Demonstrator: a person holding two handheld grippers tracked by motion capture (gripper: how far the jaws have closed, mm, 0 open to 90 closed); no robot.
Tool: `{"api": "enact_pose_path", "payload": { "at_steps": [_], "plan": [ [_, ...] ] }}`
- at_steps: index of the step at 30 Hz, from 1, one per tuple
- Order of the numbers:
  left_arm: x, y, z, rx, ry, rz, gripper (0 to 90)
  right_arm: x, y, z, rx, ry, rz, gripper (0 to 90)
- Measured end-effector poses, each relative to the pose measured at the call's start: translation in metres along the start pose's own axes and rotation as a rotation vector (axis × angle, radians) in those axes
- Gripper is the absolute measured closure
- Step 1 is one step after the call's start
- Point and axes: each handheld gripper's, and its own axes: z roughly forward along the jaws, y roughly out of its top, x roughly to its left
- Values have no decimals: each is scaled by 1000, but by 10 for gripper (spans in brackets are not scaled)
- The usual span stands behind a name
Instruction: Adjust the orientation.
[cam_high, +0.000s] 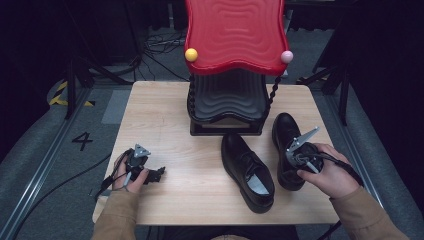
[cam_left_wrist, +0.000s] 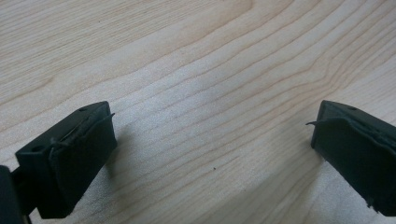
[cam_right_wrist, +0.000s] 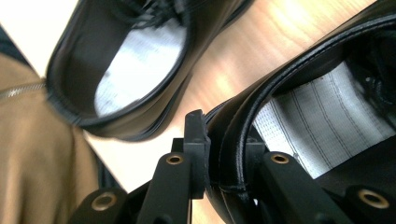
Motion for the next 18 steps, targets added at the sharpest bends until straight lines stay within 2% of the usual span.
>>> {"api": "enact_pose_path", "payload": {
  "at_steps": [7, 8, 9, 11, 14, 18],
  "plan": [
    [0, 0, 0, 0, 0, 0, 2, 18, -11, -10, 35, 26, -115, 787],
    [0, 0, 0, 0, 0, 0, 2, 18, -11, -10, 35, 26, -115, 787],
    [0, 0, 0, 0, 0, 0, 2, 24, -12, -11, 48, 25, -164, 781],
    [0, 0, 0, 0, 0, 0, 2, 28, -13, -11, 64, 34, -214, 780],
    [0, 0, 0, 0, 1, -1, 2, 35, -15, -9, 88, 56, -251, 778],
    [0, 0, 0, 0, 1, 0, 2, 41, -14, -6, 83, 82, -295, 771]
  ]
}}
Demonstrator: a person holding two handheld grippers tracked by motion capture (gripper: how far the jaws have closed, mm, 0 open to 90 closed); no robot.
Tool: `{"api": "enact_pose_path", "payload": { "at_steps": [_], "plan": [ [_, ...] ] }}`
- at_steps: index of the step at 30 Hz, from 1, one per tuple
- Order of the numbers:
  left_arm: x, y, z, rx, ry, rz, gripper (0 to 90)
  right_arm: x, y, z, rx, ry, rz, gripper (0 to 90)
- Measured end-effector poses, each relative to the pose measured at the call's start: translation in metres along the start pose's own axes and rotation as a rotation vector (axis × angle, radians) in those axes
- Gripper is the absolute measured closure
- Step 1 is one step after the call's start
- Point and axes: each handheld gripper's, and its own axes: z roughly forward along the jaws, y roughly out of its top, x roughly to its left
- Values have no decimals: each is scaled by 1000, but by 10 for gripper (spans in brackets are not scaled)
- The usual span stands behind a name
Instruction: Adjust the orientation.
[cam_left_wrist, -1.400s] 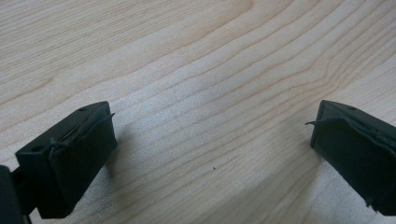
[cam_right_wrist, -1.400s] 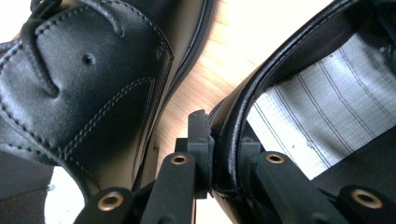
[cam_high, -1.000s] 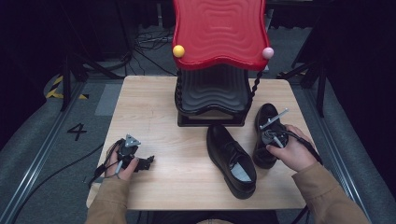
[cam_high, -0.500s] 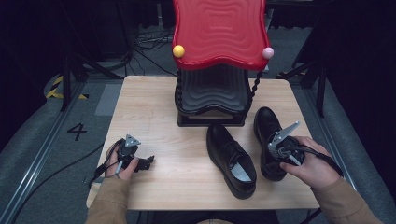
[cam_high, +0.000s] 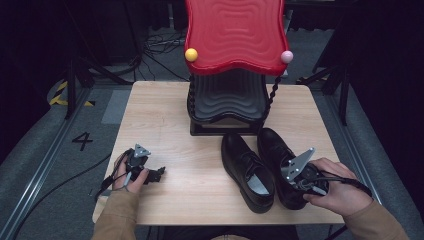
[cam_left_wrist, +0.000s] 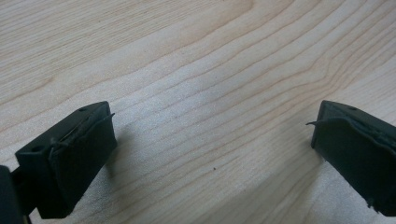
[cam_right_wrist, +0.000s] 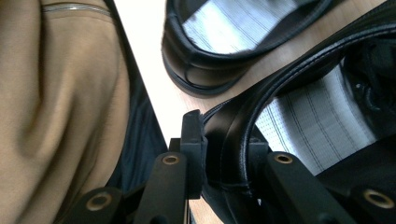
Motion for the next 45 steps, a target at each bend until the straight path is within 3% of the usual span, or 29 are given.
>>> {"api": "enact_pose_path", "payload": {
  "at_steps": [3, 8, 9, 12, 17, 31, 34, 36, 39, 41, 45],
  "plan": [
    [0, 0, 0, 0, 0, 0, 2, 2, 2, 0, 7, 3, -9, 771],
    [0, 0, 0, 0, 0, 0, 2, 2, 9, 6, 1, 1, -64, 772],
    [0, 0, 0, -1, 0, -2, 2, 3, 11, 7, 0, -3, -41, 771],
    [0, 0, 0, 0, 0, 0, 2, -5, 9, 12, 8, 15, -77, 773],
    [0, 0, 0, -1, 0, -1, 1, -8, 5, 15, -14, 33, -92, 773],
    [0, 0, 0, 1, 1, -2, 1, -17, -6, 15, -70, 54, -57, 769],
    [0, 0, 0, 1, 1, -1, 1, -19, -9, 17, -39, 58, -64, 775],
    [0, 0, 0, 0, 2, 0, 1, -20, -11, 22, -46, 70, -84, 777],
    [0, 1, 1, 0, 2, -4, 0, -18, -10, 31, -17, 38, -103, 778],
    [0, 1, 1, 0, 2, -5, 0, -15, -5, 40, -14, 66, -112, 781],
    [0, 1, 1, 1, 1, -4, 0, -10, 0, 39, -1, 41, -108, 779]
  ]
}}
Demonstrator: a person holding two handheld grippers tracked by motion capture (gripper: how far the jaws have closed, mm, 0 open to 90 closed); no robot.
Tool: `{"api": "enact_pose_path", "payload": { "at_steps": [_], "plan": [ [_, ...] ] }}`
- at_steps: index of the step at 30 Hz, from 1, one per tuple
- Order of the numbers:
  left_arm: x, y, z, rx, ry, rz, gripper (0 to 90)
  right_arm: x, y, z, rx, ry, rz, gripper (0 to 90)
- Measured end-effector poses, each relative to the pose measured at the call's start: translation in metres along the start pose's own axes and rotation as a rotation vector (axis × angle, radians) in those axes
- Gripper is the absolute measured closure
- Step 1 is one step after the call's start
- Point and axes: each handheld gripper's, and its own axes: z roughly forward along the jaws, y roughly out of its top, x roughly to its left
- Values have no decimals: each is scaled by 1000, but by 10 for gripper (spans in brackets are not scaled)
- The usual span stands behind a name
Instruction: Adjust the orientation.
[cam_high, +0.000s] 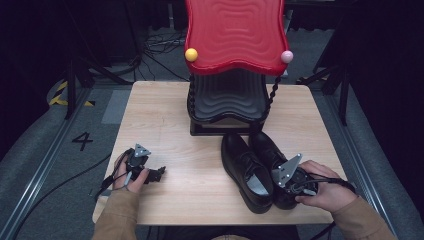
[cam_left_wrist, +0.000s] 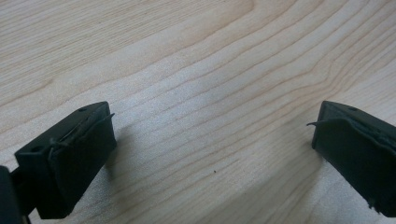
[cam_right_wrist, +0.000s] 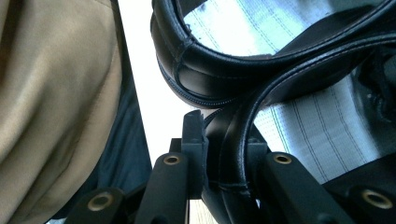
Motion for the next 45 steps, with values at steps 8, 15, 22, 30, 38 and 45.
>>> {"api": "enact_pose_path", "payload": {
  "at_steps": [8, 15, 22, 30, 38, 45],
  "plan": [
    [0, 0, 0, -1, -1, 2, 0, 4, 1, 2, -43, 17, 32, 773],
    [0, 1, 1, -1, -1, 0, 0, 3, -3, 7, -43, 22, 78, 762],
    [1, 2, 2, 0, 0, 1, 0, 6, -1, 3, -35, -11, 118, 698],
    [1, 3, 3, -2, -2, -1, 0, 5, 3, -21, -69, -46, 170, 630],
    [1, 4, 4, 0, 2, 3, 0, 2, 8, -33, -116, -83, 322, 567],
    [1, 5, 4, 1, 0, 4, 0, -6, 13, -37, -146, -97, 471, 539]
  ]
}}
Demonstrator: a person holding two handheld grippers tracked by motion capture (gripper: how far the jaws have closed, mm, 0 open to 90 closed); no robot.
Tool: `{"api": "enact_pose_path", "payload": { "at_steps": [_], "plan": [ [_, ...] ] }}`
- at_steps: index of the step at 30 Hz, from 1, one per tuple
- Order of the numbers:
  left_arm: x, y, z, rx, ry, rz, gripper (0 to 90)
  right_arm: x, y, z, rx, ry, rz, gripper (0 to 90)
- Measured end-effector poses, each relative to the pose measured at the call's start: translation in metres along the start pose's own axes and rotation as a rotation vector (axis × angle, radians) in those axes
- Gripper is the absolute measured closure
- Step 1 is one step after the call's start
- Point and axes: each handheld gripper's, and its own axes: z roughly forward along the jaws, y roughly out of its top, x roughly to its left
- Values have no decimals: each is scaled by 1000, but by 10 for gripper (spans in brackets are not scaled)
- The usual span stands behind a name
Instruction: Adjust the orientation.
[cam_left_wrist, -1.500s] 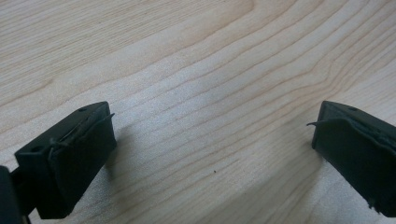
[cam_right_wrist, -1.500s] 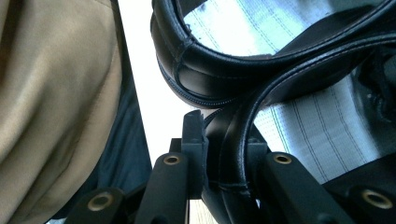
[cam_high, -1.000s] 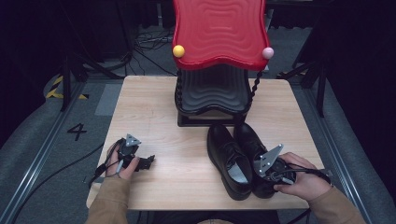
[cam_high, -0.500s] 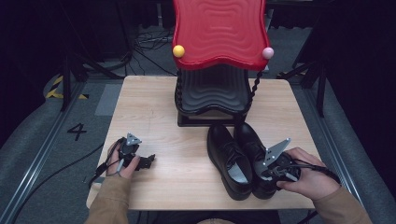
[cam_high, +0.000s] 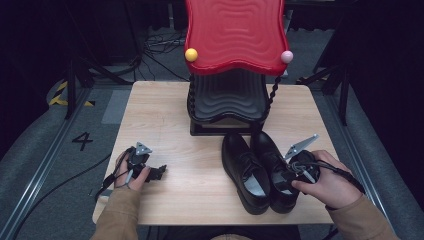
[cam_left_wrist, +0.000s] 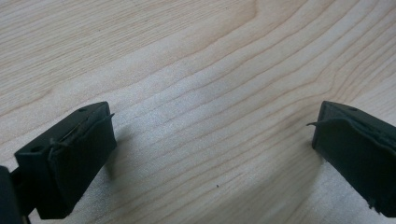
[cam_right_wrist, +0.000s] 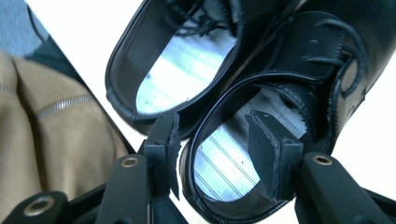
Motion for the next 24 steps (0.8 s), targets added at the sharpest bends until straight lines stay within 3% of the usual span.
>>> {"api": "enact_pose_path", "payload": {
  "at_steps": [6, 9, 17, 24],
  "plan": [
    [0, 0, 0, 0, 0, 0, 0, -4, 7, 8, 2, -17, 182, 491],
    [0, 0, 0, 0, 0, 0, 0, -5, 12, 15, 16, -31, 242, 481],
    [0, 0, 0, -1, -1, 0, 0, -6, 21, 34, 55, -9, 292, 476],
    [0, 0, 0, 0, -1, 0, 0, -6, 23, 53, 95, -40, 332, 492]
  ]
}}
